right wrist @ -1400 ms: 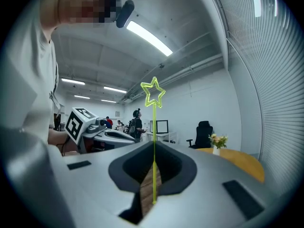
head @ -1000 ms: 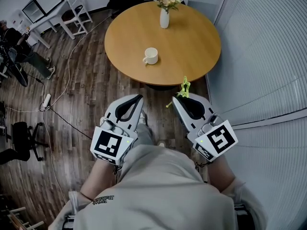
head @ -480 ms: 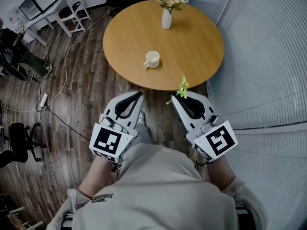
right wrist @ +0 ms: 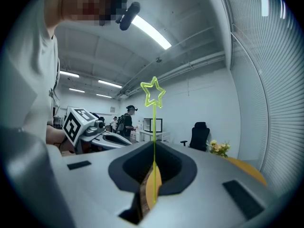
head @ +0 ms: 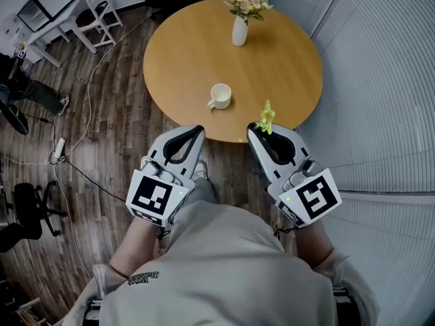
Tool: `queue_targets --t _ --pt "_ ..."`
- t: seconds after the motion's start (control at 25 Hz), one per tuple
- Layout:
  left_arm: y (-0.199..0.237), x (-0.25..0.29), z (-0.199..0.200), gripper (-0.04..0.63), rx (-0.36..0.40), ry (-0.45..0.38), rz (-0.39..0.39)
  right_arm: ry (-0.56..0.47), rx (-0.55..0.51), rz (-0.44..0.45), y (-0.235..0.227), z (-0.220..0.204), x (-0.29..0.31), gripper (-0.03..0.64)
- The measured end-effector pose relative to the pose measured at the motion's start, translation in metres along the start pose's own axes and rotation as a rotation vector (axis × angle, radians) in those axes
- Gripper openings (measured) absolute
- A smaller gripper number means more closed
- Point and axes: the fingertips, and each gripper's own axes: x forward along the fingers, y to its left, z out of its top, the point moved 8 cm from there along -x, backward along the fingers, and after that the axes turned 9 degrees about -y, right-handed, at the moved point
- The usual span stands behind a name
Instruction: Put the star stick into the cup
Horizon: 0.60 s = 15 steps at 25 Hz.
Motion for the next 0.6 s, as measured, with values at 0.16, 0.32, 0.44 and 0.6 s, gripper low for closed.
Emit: queue_targets --t 0.16,0.32,0.44,0.6 --pt "0.035 0.017 0.001 0.023 -0.009 0.002 -0.027 0.002 -0.003 -0.034 -0.017 0.002 0.033 0.031" --pt "0.071 0.032 0.002 0.023 -0.008 -0.001 -0.043 0.005 -0.007 -0.063 -0.032 0.001 0.066 0.031" --pt "0.095 0.044 0.003 0.023 -0.011 -0.003 -0.07 0.007 -0.018 -0.092 -0.043 0.002 0.088 0.031" --pt "0.126 0.061 -0.001 0.023 -0.005 -0.008 -0.107 0.005 -0.019 -0.135 -0.056 -0.004 0.115 0.031"
